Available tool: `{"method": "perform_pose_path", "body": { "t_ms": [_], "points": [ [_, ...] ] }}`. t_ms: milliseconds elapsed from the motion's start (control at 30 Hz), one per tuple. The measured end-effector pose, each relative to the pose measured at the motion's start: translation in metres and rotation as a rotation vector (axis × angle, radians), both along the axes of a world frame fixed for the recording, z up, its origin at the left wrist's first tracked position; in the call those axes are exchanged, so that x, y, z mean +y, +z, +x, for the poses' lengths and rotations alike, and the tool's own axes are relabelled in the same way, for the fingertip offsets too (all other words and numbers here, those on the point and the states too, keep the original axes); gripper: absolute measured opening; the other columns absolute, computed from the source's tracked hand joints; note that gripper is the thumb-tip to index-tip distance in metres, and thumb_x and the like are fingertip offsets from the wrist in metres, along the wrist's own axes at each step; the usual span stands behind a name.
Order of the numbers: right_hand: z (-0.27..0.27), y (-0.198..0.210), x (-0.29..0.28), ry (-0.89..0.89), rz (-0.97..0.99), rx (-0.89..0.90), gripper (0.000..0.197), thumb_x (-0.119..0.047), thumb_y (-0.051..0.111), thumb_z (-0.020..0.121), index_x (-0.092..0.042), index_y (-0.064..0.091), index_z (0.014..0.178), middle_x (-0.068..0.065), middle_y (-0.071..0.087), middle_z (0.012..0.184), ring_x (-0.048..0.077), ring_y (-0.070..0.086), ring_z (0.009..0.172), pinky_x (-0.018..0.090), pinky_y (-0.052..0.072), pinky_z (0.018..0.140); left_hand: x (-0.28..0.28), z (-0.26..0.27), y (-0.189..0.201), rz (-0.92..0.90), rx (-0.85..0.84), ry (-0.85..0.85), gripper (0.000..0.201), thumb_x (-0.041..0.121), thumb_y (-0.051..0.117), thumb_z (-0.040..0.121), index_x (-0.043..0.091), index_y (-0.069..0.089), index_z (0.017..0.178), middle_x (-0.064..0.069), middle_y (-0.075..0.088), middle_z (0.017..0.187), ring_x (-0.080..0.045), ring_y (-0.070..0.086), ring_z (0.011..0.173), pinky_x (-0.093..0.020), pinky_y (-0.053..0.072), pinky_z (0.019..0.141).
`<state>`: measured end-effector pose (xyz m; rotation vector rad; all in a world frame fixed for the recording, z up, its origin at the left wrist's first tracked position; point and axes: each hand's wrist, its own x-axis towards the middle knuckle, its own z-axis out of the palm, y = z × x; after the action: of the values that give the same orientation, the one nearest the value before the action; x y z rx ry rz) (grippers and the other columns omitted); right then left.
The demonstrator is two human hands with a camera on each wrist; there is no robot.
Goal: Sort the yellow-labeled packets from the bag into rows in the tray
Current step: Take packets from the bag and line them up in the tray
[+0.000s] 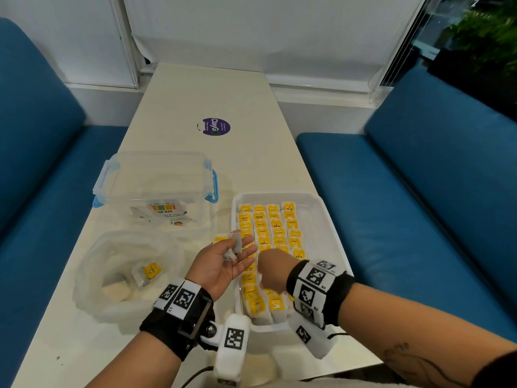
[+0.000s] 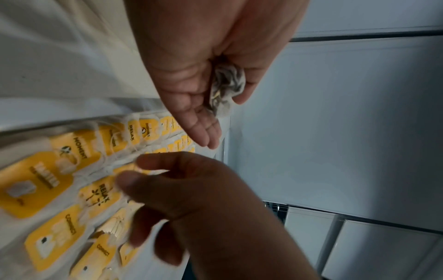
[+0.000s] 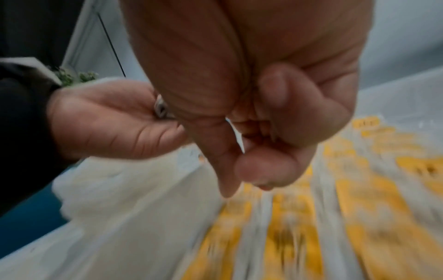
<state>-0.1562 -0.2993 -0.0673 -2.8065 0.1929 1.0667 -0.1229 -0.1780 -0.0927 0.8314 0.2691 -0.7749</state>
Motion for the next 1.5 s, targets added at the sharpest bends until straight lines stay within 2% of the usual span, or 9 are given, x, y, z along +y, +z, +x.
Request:
{"method": "perform_pose_path", "body": {
  "t_ms": [100, 200, 300, 600, 700, 867, 1100, 1267, 1500],
  "points": [
    [0.005, 0.030, -0.025, -0.192, 0.174, -0.195, 0.023, -0.010, 0.054, 0.091, 0.000, 0.060, 0.111, 0.011, 0.064, 0.098, 0.022, 0.063, 0.074, 0.024, 0.046, 0.059, -0.004, 0.000, 0.004, 0.008, -0.003, -0.021, 0.024, 0.012, 0.038, 0.098, 0.005, 0.056, 0.113, -0.011, 0.070, 0.098, -0.021, 0.071, 0.081, -0.027, 0.059, 0.062],
    [0.004, 0.061, -0.052, -0.377, 0.345, -0.365, 0.018, -0.014, 0.059, 0.090, -0.008, 0.061, 0.107, -0.003, 0.054, 0.062, 0.007, 0.051, 0.046, 0.016, 0.039, 0.043, -0.013, -0.001, 0.013, 0.042, -0.006, -0.036, 0.023, 0.011, 0.040, 0.098, 0.004, 0.061, 0.103, -0.012, 0.066, 0.097, -0.022, 0.065, 0.087, -0.027, 0.058, 0.063],
    [-0.003, 0.074, -0.075, -0.484, 0.408, -0.482, 0.014, -0.014, 0.060, 0.089, -0.011, 0.062, 0.103, -0.005, 0.052, 0.056, 0.002, 0.047, 0.039, 0.008, 0.030, 0.032, -0.025, -0.004, 0.022, 0.083, -0.032, -0.085, 0.021, 0.008, 0.042, 0.097, 0.006, 0.064, 0.098, -0.012, 0.064, 0.092, -0.021, 0.063, 0.082, -0.025, 0.057, 0.063],
    [-0.025, 0.048, -0.088, -0.476, 0.604, -0.615, 0.008, -0.013, 0.061, 0.087, -0.020, 0.062, 0.092, -0.003, 0.057, 0.058, 0.004, 0.055, 0.051, 0.014, 0.042, 0.054, -0.060, -0.009, 0.039, 0.228, -0.124, -0.226, 0.011, 0.013, 0.054, 0.091, 0.020, 0.060, 0.098, -0.004, 0.062, 0.079, -0.011, 0.063, 0.060, -0.019, 0.053, 0.046],
    [-0.030, 0.044, -0.088, -0.518, 0.702, -0.621, 0.006, -0.018, 0.057, 0.091, -0.018, 0.062, 0.094, 0.000, 0.063, 0.061, 0.003, 0.056, 0.051, 0.010, 0.037, 0.044, -0.068, -0.010, 0.038, 0.293, -0.161, -0.240, 0.008, 0.018, 0.057, 0.090, 0.021, 0.059, 0.097, -0.001, 0.057, 0.073, -0.004, 0.054, 0.042, -0.014, 0.046, 0.040],
    [-0.034, 0.043, -0.089, -0.567, 0.851, -0.601, 0.017, -0.026, 0.067, 0.085, -0.014, 0.060, 0.095, 0.009, 0.065, 0.069, 0.020, 0.056, 0.059, 0.023, 0.038, 0.043, -0.075, -0.012, 0.036, 0.315, -0.235, -0.217, 0.009, 0.013, 0.061, 0.087, 0.016, 0.059, 0.096, -0.001, 0.060, 0.067, -0.003, 0.052, 0.043, -0.014, 0.044, 0.040],
    [-0.030, 0.040, -0.098, -0.657, 0.966, -0.602, 0.012, 0.002, 0.064, 0.084, -0.009, 0.058, 0.081, 0.011, 0.063, 0.067, 0.015, 0.058, 0.050, 0.022, 0.044, 0.039, -0.078, -0.012, 0.037, 0.272, -0.237, -0.124, 0.013, 0.004, 0.057, 0.089, 0.007, 0.059, 0.102, -0.003, 0.059, 0.072, -0.005, 0.057, 0.054, -0.014, 0.048, 0.046],
    [-0.028, 0.030, -0.098, -0.746, 1.027, -0.528, 0.013, 0.002, 0.064, 0.083, -0.008, 0.056, 0.082, 0.014, 0.065, 0.076, 0.016, 0.063, 0.056, 0.024, 0.049, 0.043, -0.076, -0.010, 0.031, 0.349, -0.274, -0.031, 0.010, 0.002, 0.061, 0.086, 0.010, 0.059, 0.082, -0.005, 0.056, 0.069, -0.006, 0.055, 0.046, -0.016, 0.046, 0.044],
    [-0.016, 0.027, -0.099, -0.497, 0.821, -0.685, 0.008, -0.013, 0.072, 0.081, -0.020, 0.067, 0.083, -0.008, 0.059, 0.074, 0.001, 0.051, 0.063, 0.013, 0.042, 0.062, -0.074, -0.006, 0.029, 0.562, -0.586, -0.100, 0.014, 0.002, 0.069, 0.080, 0.012, 0.059, 0.077, 0.005, 0.062, 0.089, -0.014, 0.052, 0.065, -0.022, 0.044, 0.055]
  ]
}}
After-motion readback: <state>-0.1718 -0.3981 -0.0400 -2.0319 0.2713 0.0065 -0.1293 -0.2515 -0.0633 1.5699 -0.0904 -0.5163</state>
